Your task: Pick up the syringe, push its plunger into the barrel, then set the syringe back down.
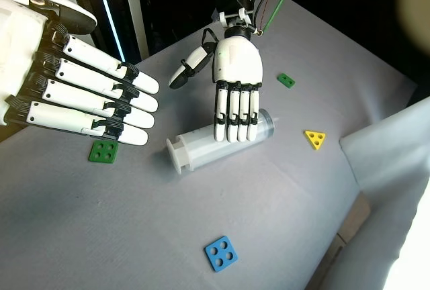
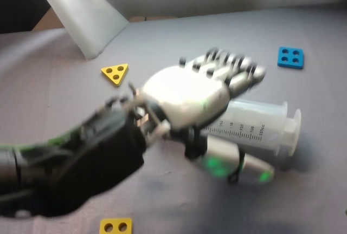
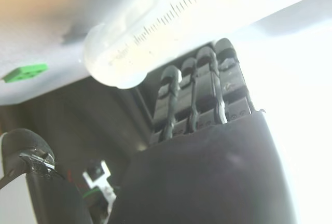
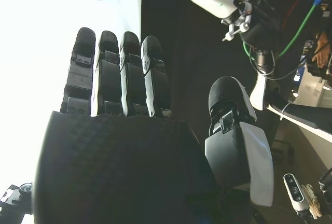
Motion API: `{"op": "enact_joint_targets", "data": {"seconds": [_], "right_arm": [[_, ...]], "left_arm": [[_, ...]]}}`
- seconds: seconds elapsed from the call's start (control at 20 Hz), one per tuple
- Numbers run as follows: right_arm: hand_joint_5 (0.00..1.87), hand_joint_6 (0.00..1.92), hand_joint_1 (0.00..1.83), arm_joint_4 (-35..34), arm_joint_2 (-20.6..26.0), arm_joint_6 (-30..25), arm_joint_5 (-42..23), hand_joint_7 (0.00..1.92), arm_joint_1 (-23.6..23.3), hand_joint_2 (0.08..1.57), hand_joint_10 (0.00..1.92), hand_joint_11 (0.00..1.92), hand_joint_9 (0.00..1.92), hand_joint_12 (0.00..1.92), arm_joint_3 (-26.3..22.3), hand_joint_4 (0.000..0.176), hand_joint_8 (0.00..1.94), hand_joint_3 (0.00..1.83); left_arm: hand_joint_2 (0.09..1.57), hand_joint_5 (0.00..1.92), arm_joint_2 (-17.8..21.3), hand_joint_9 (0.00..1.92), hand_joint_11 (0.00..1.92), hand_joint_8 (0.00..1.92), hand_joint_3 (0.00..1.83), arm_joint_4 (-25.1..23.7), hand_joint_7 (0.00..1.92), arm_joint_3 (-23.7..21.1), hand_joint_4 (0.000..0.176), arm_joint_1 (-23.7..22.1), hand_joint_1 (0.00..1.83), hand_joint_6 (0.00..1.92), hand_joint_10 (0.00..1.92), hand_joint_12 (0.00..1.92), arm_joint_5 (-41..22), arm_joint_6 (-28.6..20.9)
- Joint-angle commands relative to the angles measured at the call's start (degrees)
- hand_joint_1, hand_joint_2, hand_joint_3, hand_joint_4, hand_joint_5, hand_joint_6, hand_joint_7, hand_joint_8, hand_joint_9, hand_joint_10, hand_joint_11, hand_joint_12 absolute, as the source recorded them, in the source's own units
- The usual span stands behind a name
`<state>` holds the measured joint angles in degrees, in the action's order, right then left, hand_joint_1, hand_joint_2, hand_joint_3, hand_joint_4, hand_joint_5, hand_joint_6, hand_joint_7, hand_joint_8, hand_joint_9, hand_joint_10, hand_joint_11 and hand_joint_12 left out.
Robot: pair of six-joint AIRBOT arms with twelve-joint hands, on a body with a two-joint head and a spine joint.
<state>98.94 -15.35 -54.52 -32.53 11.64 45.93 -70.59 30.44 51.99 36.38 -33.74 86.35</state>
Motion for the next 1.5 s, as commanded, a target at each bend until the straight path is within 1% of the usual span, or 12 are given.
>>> {"op": "enact_joint_targets", "data": {"seconds": [0.0,0.25,0.45,0.65,0.7,0.75,0.8,0.9,0.95,1.0,1.05,1.45], "right_arm": [[0.30,0.00,0.00,-3.25,0.07,-0.05,0.57,0.25,-0.96,1.27,0.00,0.00,0.17,0.38,0.05,0.000,0.00,0.00],[0.33,0.01,0.00,-3.25,0.05,-0.05,0.50,0.26,-0.96,1.26,0.00,0.00,0.16,0.38,0.04,0.000,0.00,0.00],[0.36,0.01,0.00,-3.25,0.03,-0.06,0.45,0.29,-1.17,1.27,0.01,0.00,0.18,0.43,0.02,0.000,0.01,0.00],[0.62,0.05,0.00,-3.27,0.01,-0.56,0.14,0.70,-1.37,1.30,0.17,0.02,0.61,1.35,-0.04,0.000,0.08,0.00],[0.74,0.04,0.00,-3.27,0.00,-1.39,0.14,0.82,-1.36,1.34,0.54,0.14,0.63,1.42,-0.06,0.000,0.18,0.00],[0.80,0.05,0.00,-3.27,0.00,-1.81,0.15,0.79,-1.37,1.35,0.94,0.19,0.57,1.50,-0.11,0.000,0.49,0.00],[0.94,0.15,0.00,-3.27,0.00,-1.81,0.16,0.76,-1.37,1.37,1.41,0.32,0.61,1.69,-0.12,0.000,1.05,0.00],[0.88,0.58,0.00,-3.27,0.00,-1.78,0.18,0.76,-1.39,1.39,1.63,0.40,0.64,1.83,-0.12,0.000,1.35,0.00],[0.74,1.17,0.02,-3.27,0.00,-1.78,0.18,0.74,-1.42,1.40,1.81,0.50,0.67,1.90,-0.12,0.000,1.62,0.00],[0.74,1.17,0.02,-3.27,0.00,-1.77,0.18,0.74,-1.46,1.40,1.81,0.50,0.67,1.90,-0.13,0.000,1.62,0.00],[0.93,1.77,0.06,-3.27,-0.01,-1.77,0.19,0.92,-1.51,1.43,1.90,0.81,0.88,1.92,-0.16,0.000,1.88,0.00],[1.09,1.92,0.33,-3.27,-0.02,-1.77,0.52,1.14,-1.53,1.57,1.92,0.99,1.06,1.92,-0.36,0.000,1.94,0.00]], "left_arm": [[0.80,0.02,0.66,0.00,0.00,0.00,0.00,-3.48,0.00,0.36,0.000,-1.15,0.23,0.00,0.00,0.00,-2.89,-2.41],[0.81,0.00,6.38,0.00,0.00,0.00,0.00,-20.13,0.00,1.67,0.000,-7.53,0.21,0.00,0.00,0.00,6.35,-19.38],[0.87,0.09,11.47,0.04,0.04,0.01,0.01,-46.76,0.06,1.68,0.000,-12.04,0.26,0.01,0.00,0.02,9.25,-46.30],[1.20,0.63,15.19,0.67,0.27,0.07,0.01,-77.44,0.71,1.36,0.000,-18.41,0.33,0.02,0.11,0.76,10.55,-76.09],[1.30,0.66,16.08,0.56,0.28,0.48,0.05,-84.48,0.66,1.07,0.000,-20.07,0.32,0.26,0.70,1.06,11.41,-82.51],[1.40,0.48,16.99,0.45,0.25,1.05,0.03,-90.37,0.53,0.71,0.115,-21.74,0.56,1.47,1.19,1.38,11.94,-87.95],[1.52,0.50,17.62,0.47,0.28,1.48,0.03,-93.15,0.57,0.34,0.000,-22.49,0.29,1.62,1.58,1.75,12.54,-90.53],[1.56,0.58,18.63,0.51,0.35,1.70,0.05,-94.37,0.61,-0.36,0.000,-23.29,0.25,1.73,1.82,1.89,12.87,-92.57],[1.57,0.65,18.96,0.59,0.48,1.84,0.07,-94.74,0.67,-0.63,0.000,-23.56,0.30,1.84,1.90,1.91,13.02,-93.31],[1.57,0.65,19.23,0.59,0.48,1.84,0.07,-95.51,0.67,-0.88,0.000,-23.80,0.30,1.84,1.90,1.91,13.22,-94.45],[1.57,0.79,19.51,0.78,0.76,1.91,0.04,-97.85,0.83,-1.11,0.000,-24.38,0.27,1.90,1.92,1.92,13.24,-97.12],[1.57,0.84,19.85,0.91,0.86,1.92,0.04,-99.35,0.97,-2.11,0.000,-27.10,0.26,1.92,1.92,1.92,15.09,-98.38]]}}
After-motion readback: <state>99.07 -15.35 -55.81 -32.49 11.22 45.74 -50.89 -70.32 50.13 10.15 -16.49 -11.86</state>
